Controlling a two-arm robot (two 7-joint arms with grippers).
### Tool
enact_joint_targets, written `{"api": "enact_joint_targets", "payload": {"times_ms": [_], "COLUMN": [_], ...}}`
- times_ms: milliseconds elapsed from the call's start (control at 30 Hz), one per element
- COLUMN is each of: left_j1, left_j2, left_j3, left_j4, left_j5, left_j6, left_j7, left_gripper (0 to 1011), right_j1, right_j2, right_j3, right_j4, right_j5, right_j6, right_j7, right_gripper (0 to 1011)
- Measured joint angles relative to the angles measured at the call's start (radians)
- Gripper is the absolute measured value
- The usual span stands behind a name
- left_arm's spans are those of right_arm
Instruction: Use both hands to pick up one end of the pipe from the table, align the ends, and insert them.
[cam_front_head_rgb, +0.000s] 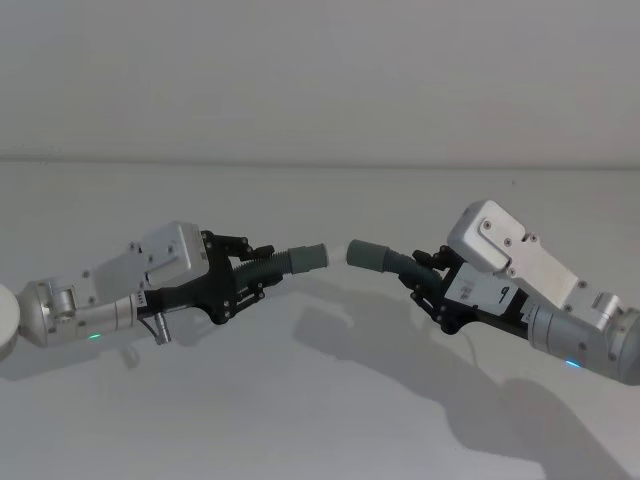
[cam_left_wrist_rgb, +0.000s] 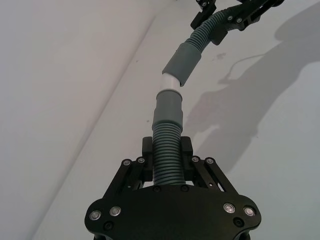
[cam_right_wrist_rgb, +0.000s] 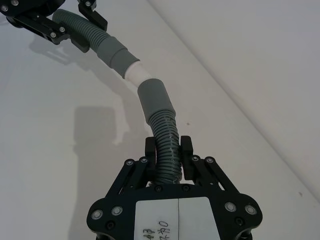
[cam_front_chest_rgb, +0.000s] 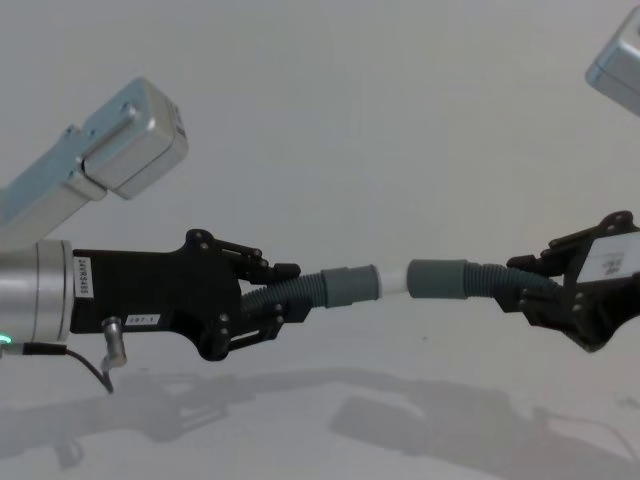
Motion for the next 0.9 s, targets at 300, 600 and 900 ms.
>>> {"api": "enact_joint_targets", "payload": {"times_ms": [300,600,900], "left_j1": [0.000,0.000,0.000], "left_j2": [0.000,0.000,0.000], "left_j3": [0.000,0.000,0.000], "left_j4": [0.000,0.000,0.000], "left_j5": [0.000,0.000,0.000], "left_j6": [0.000,0.000,0.000], "left_j7": [0.000,0.000,0.000], "left_gripper": [310,310,310], "right_j1": [-0.001,-0.001,-0.001], "right_j2": [-0.001,-0.001,-0.001], "right_j3": [0.001,0.001,0.001], "right_j4": [0.000,0.000,0.000], "right_j5": [-0.001,-0.001,-0.001], "right_j6": [-0.001,-0.002,-0.002], "right_j7": [-0.001,-0.002,-0.002], "right_gripper": [282,282,282]}}
